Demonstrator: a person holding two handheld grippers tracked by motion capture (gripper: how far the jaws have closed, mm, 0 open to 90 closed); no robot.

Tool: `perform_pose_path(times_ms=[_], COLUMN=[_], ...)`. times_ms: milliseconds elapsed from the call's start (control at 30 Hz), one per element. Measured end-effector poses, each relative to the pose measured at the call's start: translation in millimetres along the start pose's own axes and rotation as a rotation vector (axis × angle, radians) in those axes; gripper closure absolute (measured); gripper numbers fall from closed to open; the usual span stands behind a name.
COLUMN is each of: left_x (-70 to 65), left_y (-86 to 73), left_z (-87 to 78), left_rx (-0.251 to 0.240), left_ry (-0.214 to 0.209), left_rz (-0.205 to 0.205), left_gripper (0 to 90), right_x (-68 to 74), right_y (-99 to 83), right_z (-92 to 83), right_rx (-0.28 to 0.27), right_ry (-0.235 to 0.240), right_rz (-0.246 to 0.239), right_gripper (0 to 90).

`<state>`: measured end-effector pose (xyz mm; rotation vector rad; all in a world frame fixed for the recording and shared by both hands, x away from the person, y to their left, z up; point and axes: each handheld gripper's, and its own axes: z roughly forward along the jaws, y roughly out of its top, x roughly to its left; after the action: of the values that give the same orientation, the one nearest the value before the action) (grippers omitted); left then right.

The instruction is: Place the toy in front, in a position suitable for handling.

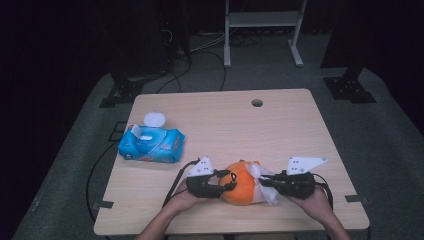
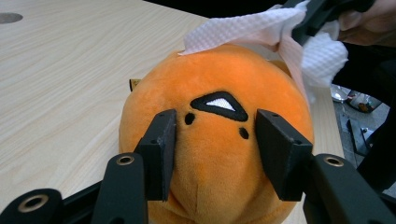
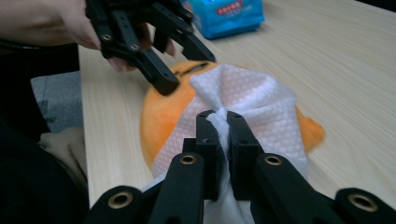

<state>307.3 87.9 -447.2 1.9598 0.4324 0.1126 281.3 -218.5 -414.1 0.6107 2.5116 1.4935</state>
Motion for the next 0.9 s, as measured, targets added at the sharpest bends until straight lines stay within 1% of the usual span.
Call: perform_pose_path(times_ms=[33,67,100,133,167,200,233,267,300,333,367,400,433,467,500,533,567,600,633,667,700,733,767,800,833,867,900], left_x=[2.4,3.2,3.2,3.9,3.9,4.0,4.2,4.2,4.2,4.2,4.5,5.0,5.6,5.6,7.5,7.5,8.0,8.0,7.3,7.3,7.1,7.1,7.4,7.5,7.5,7.3,6.9], left_y=[-0.8,-1.4,-1.4,-2.1,-2.1,-2.1,-1.9,-2.0,-2.0,-2.1,-1.9,-1.8,-1.7,-1.7,-1.9,-1.9,-2.2,-2.2,-1.0,-1.0,0.0,0.0,0.5,0.7,0.7,1.0,1.2], left_z=[-1.9,-2.6,-2.6,-2.1,-2.1,-1.6,-1.1,-0.8,-0.8,-0.4,0.2,0.5,0.4,0.4,-0.9,-0.9,-1.2,-1.2,-0.6,-0.6,0.9,0.9,2.2,2.6,2.6,2.7,2.2], left_rx=[-0.003,-0.009,-0.009,-0.015,-0.015,-0.016,-0.014,-0.014,-0.014,-0.018,-0.022,-0.024,-0.027,-0.027,-0.029,-0.029,-0.031,-0.031,-0.029,-0.029,-0.028,-0.028,-0.027,-0.028,-0.028,-0.029,-0.026], left_ry=[-0.014,-0.021,-0.021,-0.02,-0.02,-0.019,-0.013,-0.011,-0.011,-0.008,0.006,0.012,0.017,0.017,0.018,0.018,0.014,0.014,0.014,0.014,0.015,0.015,0.015,0.018,0.018,0.027,0.039], left_rz=[-0.015,-0.026,-0.026,-0.034,-0.034,-0.035,-0.038,-0.042,-0.042,-0.048,-0.051,-0.055,-0.059,-0.059,-0.07,-0.07,-0.079,-0.079,-0.072,-0.072,-0.064,-0.064,-0.064,-0.065,-0.065,-0.065,-0.061], left_gripper=[49.2,49.2,49.3,49.3,49.3,49.3,49.3,49.3,49.3,49.3,49.2,49.1,49.0,48.9,48.9,49.0,49.0,49.0,49.0,49.0,49.0,49.0,49.0,48.9,48.4,48.4,46.6], right_x=[0.7,-0.8,-0.8,-5.9,-5.9,-8.9,-11.2,-10.2,-7.9,-7.9,1.3,6.3,10.8,10.8,16.7,16.7,12.8,12.8,4.6,4.6,-1.6,-1.6,0.0,3.1,6.2,6.2,9.3], right_y=[-1.5,-3.9,-3.9,-7.7,-7.7,-9.1,-10.8,-10.5,-8.9,-8.9,-2.6,0.6,2.9,2.9,3.6,3.6,0.6,0.6,-2.8,-2.8,-5.4,-5.4,-4.5,-3.0,-1.1,-1.1,0.6], right_z=[6.5,8.4,8.4,6.2,6.2,3.3,-1.7,-3.4,-4.3,-4.3,-2.1,0.9,4.7,4.7,11.8,11.8,12.2,12.2,6.8,6.8,0.6,0.6,-1.0,0.2,2.7,2.7,6.0], right_rx=[0.035,0.05,0.05,0.073,0.073,0.073,0.077,0.062,0.035,0.035,-0.003,-0.007,0.002,0.002,0.051,0.051,0.073,0.073,0.087,0.087,0.072,0.072,0.054,0.041,0.036,0.036,0.041], right_ry=[-0.019,-0.023,-0.023,-0.051,-0.051,-0.067,-0.113,-0.112,-0.088,-0.088,-0.039,-0.021,-0.014,-0.014,-0.033,-0.033,-0.046,-0.046,-0.086,-0.086,-0.108,-0.108,-0.101,-0.084,-0.066,-0.066,-0.059], right_rz=[-0.014,-0.016,-0.016,-0.001,-0.001,0.009,0.015,0.02,0.019,0.019,-0.011,-0.032,-0.054,-0.054,-0.098,-0.098,-0.095,-0.095,-0.071,-0.071,-0.039,-0.039,-0.042,-0.044,-0.058,-0.058,-0.073], right_gripper=[84.4,84.5,84.5,84.6,84.6,84.6,84.5,84.5,84.5,84.5,84.4,84.3,84.2,84.2,84.2,84.2,84.3,84.3,84.5,84.5,84.4,84.4,84.4,84.4,84.4,84.4,84.3])
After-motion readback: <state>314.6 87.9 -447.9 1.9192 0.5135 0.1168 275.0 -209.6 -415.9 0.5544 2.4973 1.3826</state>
